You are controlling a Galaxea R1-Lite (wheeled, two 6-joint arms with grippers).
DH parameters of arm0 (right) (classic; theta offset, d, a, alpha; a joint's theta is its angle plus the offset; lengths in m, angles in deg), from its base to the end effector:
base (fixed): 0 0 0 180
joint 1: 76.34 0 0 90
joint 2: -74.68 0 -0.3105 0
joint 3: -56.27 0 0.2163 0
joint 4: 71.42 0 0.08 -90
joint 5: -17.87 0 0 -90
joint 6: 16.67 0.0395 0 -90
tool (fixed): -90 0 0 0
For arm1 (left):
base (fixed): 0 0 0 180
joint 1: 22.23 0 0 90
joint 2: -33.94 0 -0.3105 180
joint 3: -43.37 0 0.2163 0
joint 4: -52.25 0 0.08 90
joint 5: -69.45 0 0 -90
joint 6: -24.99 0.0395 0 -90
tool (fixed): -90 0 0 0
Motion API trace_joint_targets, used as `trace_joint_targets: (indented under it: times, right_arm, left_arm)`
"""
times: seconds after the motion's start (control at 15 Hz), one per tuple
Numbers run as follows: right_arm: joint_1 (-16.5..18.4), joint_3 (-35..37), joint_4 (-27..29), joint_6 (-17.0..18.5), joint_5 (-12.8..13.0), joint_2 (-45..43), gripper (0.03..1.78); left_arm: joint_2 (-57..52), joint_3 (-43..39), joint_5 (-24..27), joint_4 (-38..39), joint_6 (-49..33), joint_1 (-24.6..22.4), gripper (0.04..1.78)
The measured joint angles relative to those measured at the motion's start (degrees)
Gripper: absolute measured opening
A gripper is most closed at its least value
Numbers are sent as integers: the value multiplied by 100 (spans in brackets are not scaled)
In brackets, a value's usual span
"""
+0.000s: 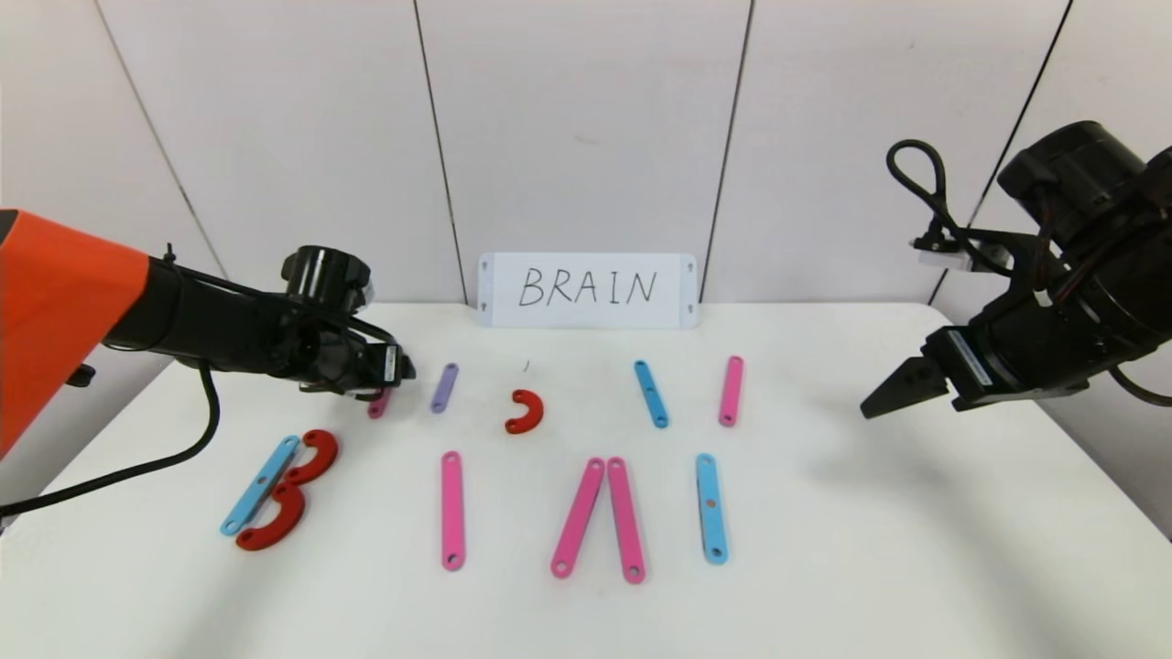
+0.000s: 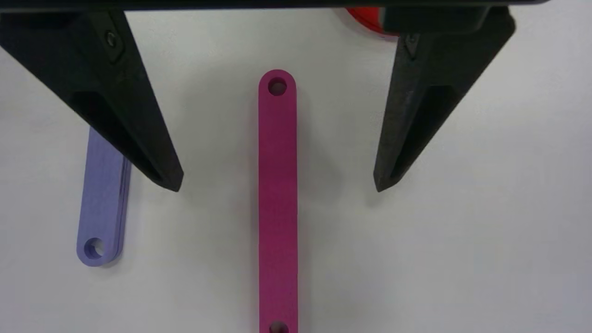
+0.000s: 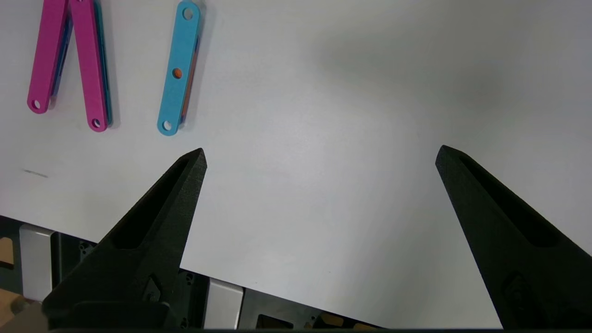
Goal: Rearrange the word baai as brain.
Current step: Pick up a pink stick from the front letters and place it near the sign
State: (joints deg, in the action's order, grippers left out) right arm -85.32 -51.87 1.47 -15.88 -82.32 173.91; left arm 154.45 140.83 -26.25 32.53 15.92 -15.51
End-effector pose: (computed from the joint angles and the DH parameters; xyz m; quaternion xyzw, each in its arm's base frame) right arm 0.3107 0.0562 0.2332 0.0114 0.5307 0.1376 0.8362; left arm 0.4417 -0.0481 0.1018 -0.0343 0.3620 0.0204 0.9313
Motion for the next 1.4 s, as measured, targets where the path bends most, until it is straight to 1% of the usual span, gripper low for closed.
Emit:
trace_joint_targets:
  times: [0.13, 0.27, 0.47, 0.6, 0.73, 0.93, 1.13, 1.4]
  right_arm:
    - [4, -5, 2, 0, 0, 0, 174]
    - [9, -10, 2, -2, 0, -6, 174]
    - [34, -10, 5, -2, -4, -61, 174]
    - [45, -5, 10, 0, -13, -111, 174]
    - [34, 6, 7, 0, -13, -144, 174]
    - [6, 12, 7, 0, 2, -166, 174]
    - [-7, 32, 7, 0, 6, -180, 174]
    - [-13, 37, 10, 0, 6, -199, 174]
  left_arm:
    - [-300, -132, -2, -87, -211, 140, 166]
    - [-763, -380, -22, -321, -369, 391, 174]
    - [-1401, -848, -68, -845, -790, 929, 174]
    - [-1727, -1204, -77, -1225, -1253, 1175, 174]
    - [-1976, -1524, -79, -1431, -1615, 1362, 174]
    - [-2230, -1915, -77, -1506, -1959, 1576, 174]
    - [-2260, -2011, -66, -1492, -2055, 1744, 174]
    - [-2059, -2103, -82, -1396, -2080, 2166, 174]
